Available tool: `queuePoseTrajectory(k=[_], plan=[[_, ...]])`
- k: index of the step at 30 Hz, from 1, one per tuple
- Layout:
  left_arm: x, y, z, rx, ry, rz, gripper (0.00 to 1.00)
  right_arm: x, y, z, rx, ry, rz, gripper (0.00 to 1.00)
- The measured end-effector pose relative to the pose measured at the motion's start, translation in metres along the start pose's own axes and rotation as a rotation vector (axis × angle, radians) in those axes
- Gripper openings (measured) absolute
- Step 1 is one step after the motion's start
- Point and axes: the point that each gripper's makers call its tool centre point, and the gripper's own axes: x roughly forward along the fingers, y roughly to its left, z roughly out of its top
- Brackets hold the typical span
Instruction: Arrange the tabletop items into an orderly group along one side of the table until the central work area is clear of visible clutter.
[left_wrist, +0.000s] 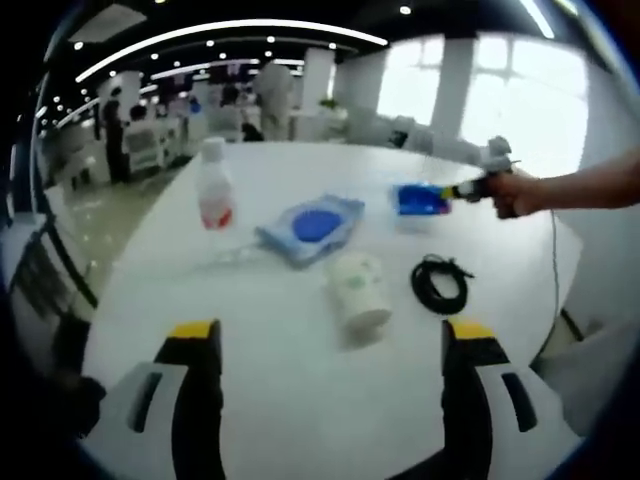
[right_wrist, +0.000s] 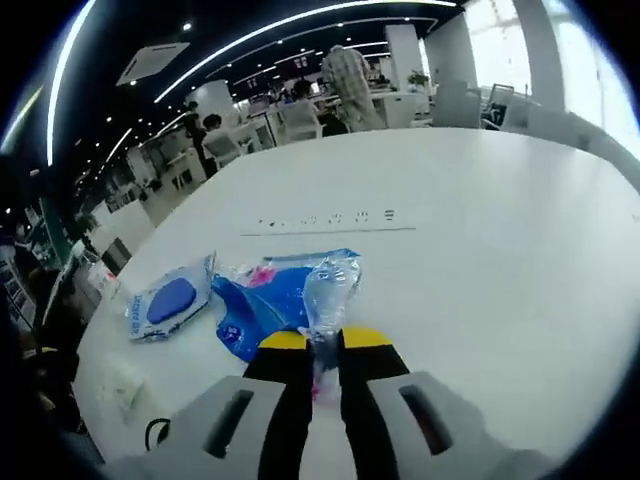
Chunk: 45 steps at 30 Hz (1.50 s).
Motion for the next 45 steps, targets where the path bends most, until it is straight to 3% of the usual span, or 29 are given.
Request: queuePoseTrajectory(k=[4, 8, 14, 18, 24, 45], plan=[[-0.001, 0.000, 0.000, -0.006, -0.001, -0.002, 0.87, -0.006, -0.007, -0.012, -0.047, 0.041, 0.007, 0.07], [-0.001, 0.002, -0.001, -0.007, 0.004, 0.003, 0.87, -0.008, -0.016, -0.016, -0.039, 0.050, 0.009, 0.07], [-0.001, 0.002, -0.002, -0.004, 0.006, 0.004, 0.87, -0.011, -0.009, -0.024, -0.025, 0.070, 0.033, 0.07], [-0.001, 0.003, -0.001, -0.010, 0.005, 0.004, 0.87, -0.007, -0.008, -0.034, -0.114, 0.127, 0.048, 0.08], [-0.001, 0.005, -0.001, -0.019, 0.003, 0.009, 0.87, -0.001, -0.012, -0.034, -0.098, 0.126, 0.050, 0.08], [0.003, 0.006, -0.006, -0.004, 0.020, 0.016, 0.86, 0.006, -0.029, -0.044, -0.196, 0.177, 0.041, 0.09]])
